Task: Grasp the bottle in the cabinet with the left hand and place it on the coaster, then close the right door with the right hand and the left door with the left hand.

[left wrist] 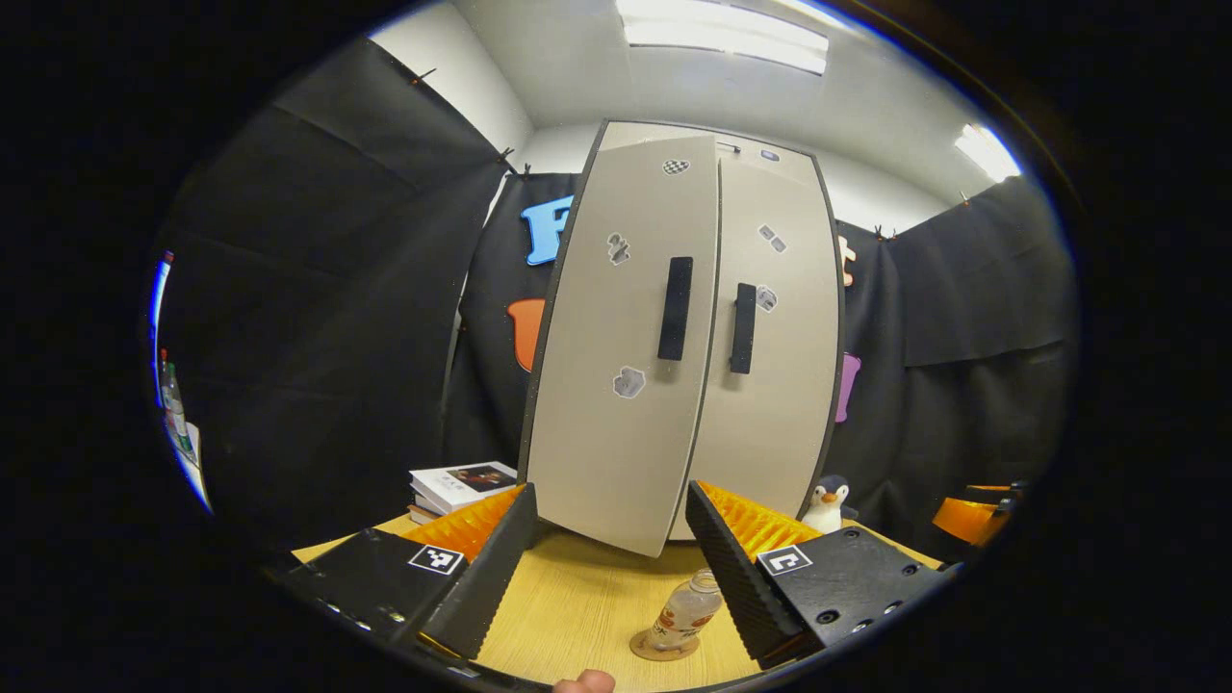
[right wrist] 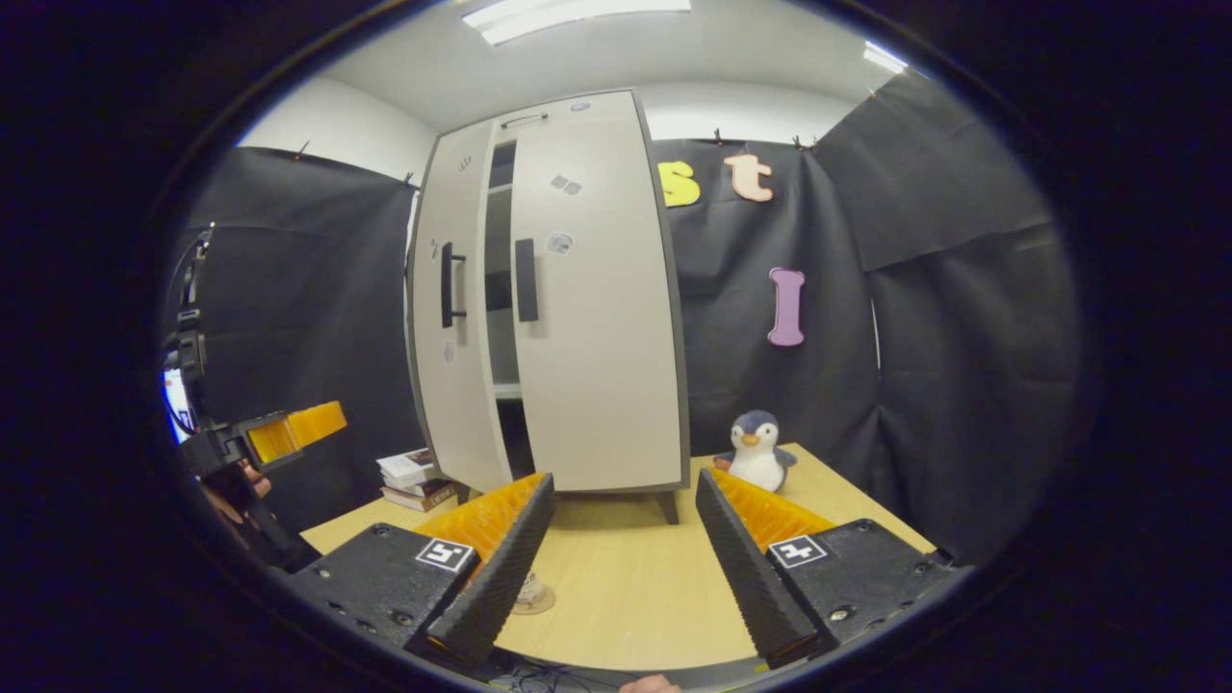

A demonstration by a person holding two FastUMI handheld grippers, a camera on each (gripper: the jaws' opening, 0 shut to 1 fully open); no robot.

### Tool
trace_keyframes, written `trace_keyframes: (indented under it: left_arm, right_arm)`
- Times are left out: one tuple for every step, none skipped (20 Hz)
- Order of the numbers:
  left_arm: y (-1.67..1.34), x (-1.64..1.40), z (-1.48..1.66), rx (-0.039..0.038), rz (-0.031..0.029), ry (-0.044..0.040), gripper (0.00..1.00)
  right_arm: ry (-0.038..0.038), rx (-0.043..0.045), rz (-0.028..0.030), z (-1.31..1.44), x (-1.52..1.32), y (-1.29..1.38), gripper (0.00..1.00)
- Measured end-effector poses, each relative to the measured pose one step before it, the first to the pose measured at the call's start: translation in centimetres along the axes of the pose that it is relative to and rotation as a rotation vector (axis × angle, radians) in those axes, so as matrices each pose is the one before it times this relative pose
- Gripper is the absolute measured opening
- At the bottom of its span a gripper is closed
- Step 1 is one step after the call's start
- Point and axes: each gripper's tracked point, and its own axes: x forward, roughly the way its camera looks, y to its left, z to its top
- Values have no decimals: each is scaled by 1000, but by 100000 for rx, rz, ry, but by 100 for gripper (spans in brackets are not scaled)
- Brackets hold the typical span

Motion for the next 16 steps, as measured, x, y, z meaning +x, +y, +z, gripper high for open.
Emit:
trace_keyframes:
  left_arm:
    - [-417,-120,143,877,-837,-1033,95]
    - [-465,-58,131,859,-1049,-616,99]
    - [-263,-11,173,898,-600,-341,91]
    - [-208,5,268,1042,-602,-415,99]
    - [-116,28,370,828,-236,-1108,99]
    - [-20,81,450,688,105,-1338,95]
    - [-88,-8,334,560,-84,-1156,94]
    - [-208,103,269,512,-506,-866,99]
    - [-267,-58,167,547,-557,-298,95]
    - [-108,-41,-49,495,-741,371,99]
    - [-152,-89,27,691,-742,50,99]
    - [-15,-64,77,754,-296,-194,95]
    - [-64,-76,115,761,-157,-268,95]
    - [12,-49,-73,530,-292,245,99]
    - [-137,-71,-226,204,-395,523,95]
    - [-24,58,-174,40,-213,178,95]
  right_arm:
    - [627,18,-228,-161,-22,-194,96]
    - [280,166,-113,-26,23,-87,96]
    - [312,335,24,-65,59,29,93]
    - [336,443,63,-79,130,-50,93]
    - [11,843,1,0,34,69,94]
    - [260,1031,155,134,129,65,94]
    - [-410,847,605,186,0,254,94]
    - [-1118,273,212,433,-39,128,96]
    - [-1061,-391,40,373,-52,36,96]
    - [-480,-851,-174,168,17,-68,96]
    - [-267,-917,-329,9,-26,-164,96]
    - [-491,-575,-298,88,-32,-134,96]
    - [-363,-232,-351,-6,91,-154,96]
    - [-211,252,-296,11,14,-115,93]
    - [-75,579,-35,-98,13,66,94]
    - [-44,665,77,16,5,30,93]
